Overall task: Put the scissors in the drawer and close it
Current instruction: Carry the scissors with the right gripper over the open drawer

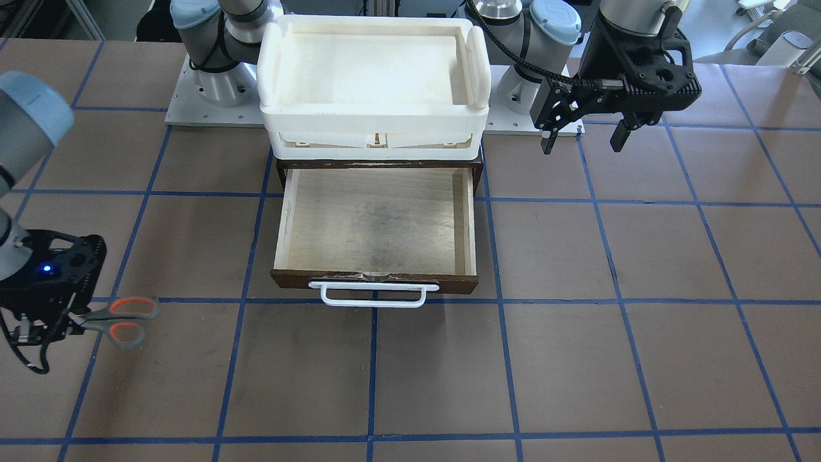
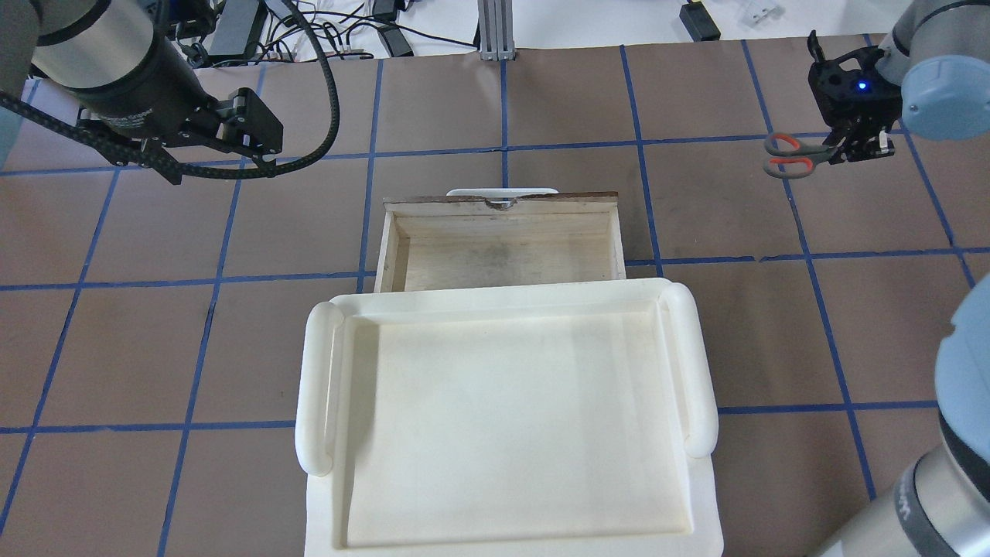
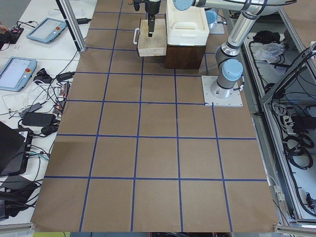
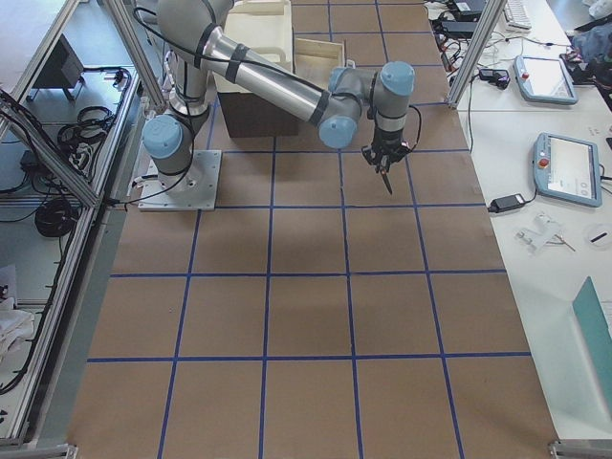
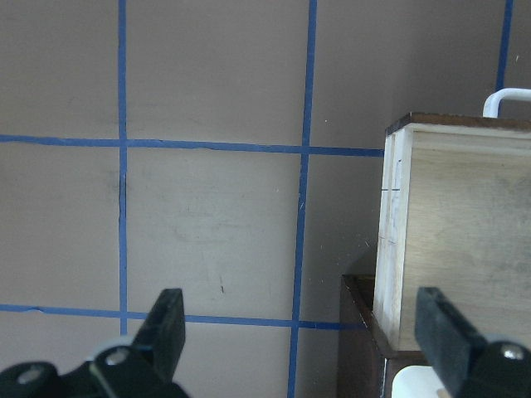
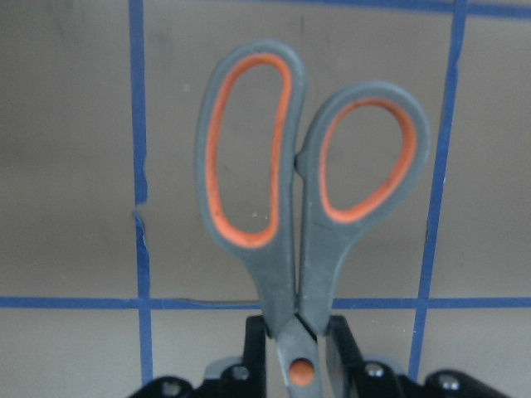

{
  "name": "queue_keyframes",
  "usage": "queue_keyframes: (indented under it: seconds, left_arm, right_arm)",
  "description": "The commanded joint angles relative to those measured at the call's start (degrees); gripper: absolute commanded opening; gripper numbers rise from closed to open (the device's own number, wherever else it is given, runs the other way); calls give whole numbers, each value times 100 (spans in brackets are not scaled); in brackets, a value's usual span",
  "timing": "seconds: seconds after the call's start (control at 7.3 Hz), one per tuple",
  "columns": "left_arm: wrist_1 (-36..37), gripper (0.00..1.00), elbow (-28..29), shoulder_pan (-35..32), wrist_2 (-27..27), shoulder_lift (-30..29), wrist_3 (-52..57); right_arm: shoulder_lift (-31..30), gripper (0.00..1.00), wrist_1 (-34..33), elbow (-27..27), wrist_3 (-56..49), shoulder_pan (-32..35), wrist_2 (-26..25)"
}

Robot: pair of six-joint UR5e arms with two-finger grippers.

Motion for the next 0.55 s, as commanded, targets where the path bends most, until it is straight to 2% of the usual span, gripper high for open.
queue_keyframes:
  seconds: [0.0, 0.41]
  left_arm:
    - [-2, 100, 0, 0, 2, -21, -25]
    - [-2, 100, 0, -61, -16, -100, -69]
  right_arm:
    - [-307, 0, 199, -1, 1416, 1014, 17]
    - [-467, 0, 866, -9, 4157, 2439, -28]
